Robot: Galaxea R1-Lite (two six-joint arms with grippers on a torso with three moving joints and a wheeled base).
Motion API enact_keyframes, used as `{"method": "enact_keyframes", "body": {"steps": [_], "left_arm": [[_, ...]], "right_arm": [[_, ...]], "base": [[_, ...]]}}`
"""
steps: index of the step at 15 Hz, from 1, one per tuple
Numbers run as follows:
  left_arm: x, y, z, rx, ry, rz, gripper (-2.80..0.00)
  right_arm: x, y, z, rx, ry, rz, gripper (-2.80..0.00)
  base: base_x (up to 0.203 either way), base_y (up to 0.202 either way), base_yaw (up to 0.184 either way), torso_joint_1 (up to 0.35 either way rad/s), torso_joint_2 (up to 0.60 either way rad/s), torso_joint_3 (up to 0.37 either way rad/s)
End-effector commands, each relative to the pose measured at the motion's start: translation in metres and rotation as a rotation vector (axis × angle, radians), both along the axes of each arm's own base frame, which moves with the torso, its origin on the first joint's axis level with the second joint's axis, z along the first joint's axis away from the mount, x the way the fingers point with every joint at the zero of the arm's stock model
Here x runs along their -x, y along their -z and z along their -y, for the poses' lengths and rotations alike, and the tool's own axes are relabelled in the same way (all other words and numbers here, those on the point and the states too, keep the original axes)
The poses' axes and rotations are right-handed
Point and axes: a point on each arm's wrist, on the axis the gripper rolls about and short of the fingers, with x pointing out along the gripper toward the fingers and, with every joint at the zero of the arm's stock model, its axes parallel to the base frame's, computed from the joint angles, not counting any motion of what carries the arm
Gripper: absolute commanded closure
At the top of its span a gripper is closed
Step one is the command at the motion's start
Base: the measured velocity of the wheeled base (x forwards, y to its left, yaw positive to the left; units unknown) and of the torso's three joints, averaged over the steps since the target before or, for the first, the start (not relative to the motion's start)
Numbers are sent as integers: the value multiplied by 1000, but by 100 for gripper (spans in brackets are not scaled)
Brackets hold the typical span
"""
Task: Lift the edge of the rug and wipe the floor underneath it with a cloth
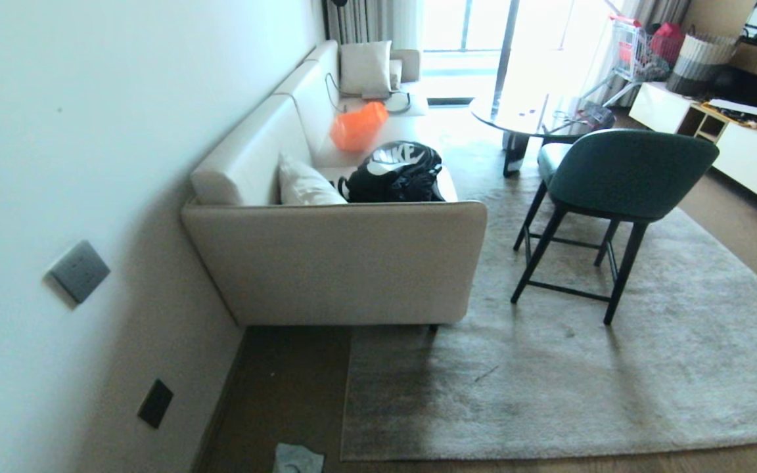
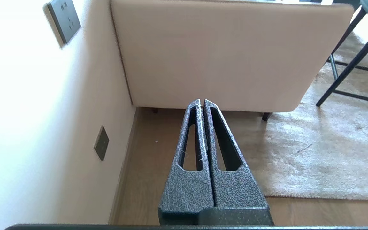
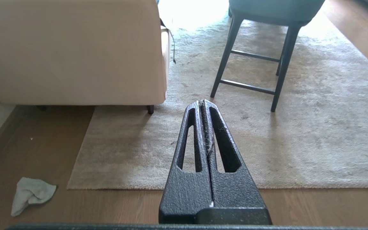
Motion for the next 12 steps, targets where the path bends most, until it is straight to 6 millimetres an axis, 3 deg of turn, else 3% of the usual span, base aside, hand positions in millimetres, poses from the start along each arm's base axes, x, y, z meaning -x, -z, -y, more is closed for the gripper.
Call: {"method": "enact_keyframes", "body": {"steps": [1,12], "left_arm": [[0,0,0,2,-1,0,0],[0,0,0,1,-1,1,0]], "right_arm": [[0,0,0,1,0,0,0],[0,0,0,14,-8,-3,0]], "base": [[0,0,0,169,-500,-357],[0,0,0,209,-573,-369]]}}
